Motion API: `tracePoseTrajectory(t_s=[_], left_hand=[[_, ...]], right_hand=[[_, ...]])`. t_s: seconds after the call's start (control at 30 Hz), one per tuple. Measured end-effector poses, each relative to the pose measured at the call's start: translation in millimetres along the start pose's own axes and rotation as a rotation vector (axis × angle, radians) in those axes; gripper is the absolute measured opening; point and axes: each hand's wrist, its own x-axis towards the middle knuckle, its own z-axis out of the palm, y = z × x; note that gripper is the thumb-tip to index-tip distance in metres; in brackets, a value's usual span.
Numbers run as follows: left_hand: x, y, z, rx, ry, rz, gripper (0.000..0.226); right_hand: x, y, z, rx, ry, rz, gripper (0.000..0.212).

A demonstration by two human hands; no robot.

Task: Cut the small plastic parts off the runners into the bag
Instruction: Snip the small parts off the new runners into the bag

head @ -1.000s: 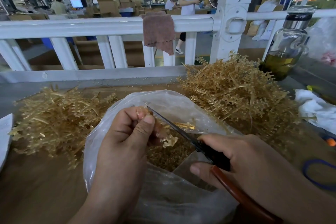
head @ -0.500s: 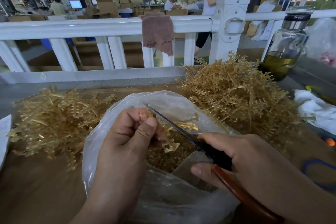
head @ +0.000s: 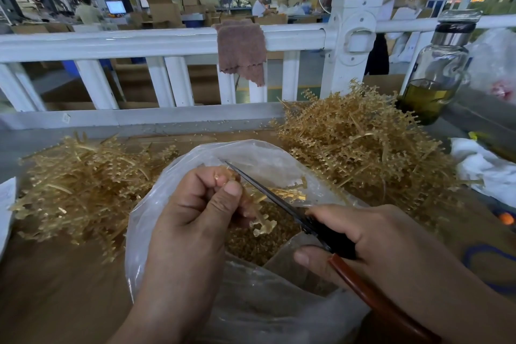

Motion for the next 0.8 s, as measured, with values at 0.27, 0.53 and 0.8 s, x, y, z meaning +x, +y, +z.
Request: tracePoseTrajectory(t_s=[0.27,0.53,0.8], left_hand=[[0.0,-1.1,-1.1,-0.008,-0.021,-0.005,0.007],[-0.4,-2.4,-0.8,0.017,0.048,-0.06,0.014],[1.6,6.6,0.9,-0.052,0.065,-0.173,0.015]], right_hand=[[0.0,-2.8,-1.2,0.015,-0.009,0.022,0.042],[0.1,-7.6,-0.9,0.031,-0.032,0.034,0.03],[-0.4,-3.1,2.5,0.119,-0.015,0.066,0.034]])
